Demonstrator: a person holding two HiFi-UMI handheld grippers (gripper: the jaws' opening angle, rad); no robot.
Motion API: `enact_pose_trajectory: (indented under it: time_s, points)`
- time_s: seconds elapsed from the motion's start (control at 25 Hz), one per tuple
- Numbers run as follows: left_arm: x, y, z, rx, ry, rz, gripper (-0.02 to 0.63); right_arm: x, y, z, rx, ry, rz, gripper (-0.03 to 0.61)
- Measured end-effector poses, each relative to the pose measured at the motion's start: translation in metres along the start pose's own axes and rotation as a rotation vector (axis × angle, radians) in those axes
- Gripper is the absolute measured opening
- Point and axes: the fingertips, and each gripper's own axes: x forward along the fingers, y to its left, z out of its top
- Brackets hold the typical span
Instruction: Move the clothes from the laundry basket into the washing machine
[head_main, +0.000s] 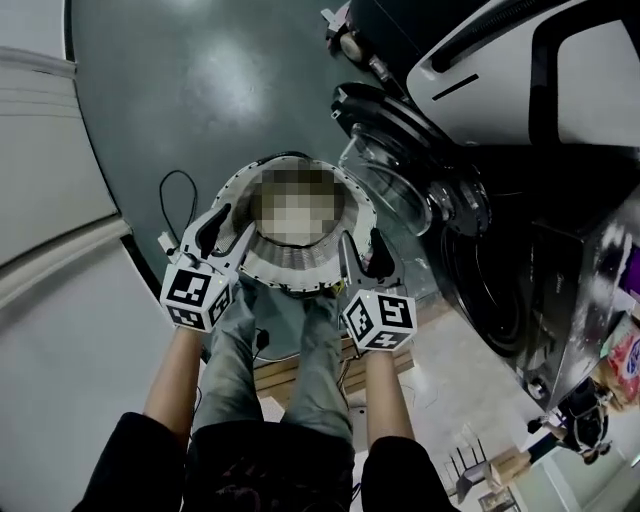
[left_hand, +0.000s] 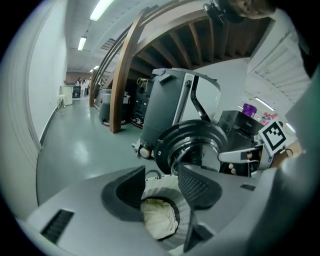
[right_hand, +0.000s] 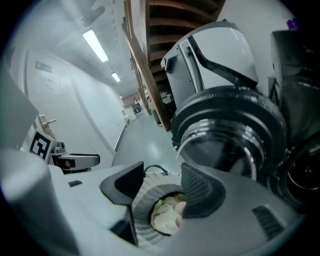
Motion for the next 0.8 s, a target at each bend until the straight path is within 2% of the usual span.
enact_pose_trajectory:
  time_s: [0.12, 0.4, 0.6, 0.8]
  points:
    - [0.037, 0.004, -0.047, -0.023, 0.032, -0.019, 0.216, 0.035, -0.009, -0.04, 0.016, 0.039, 0.02, 0.239]
    - [0.113, 0.028, -0.144, -0.132, 0.114, -0.019, 0.215, 0.111, -0.033, -0.117, 0.041, 0.109, 0.03, 0.241]
    - [0.157, 0.053, -0.193, -0.151, 0.164, 0.0, 0.215, 0.161, -0.057, -0.168, 0.05, 0.178, 0.017, 0.241]
    - [0.21, 0.071, -0.256, -0.158, 0.279, 0.015, 0.215, 0.205, -0.079, -0.229, 0.081, 0.275, 0.004, 0.247]
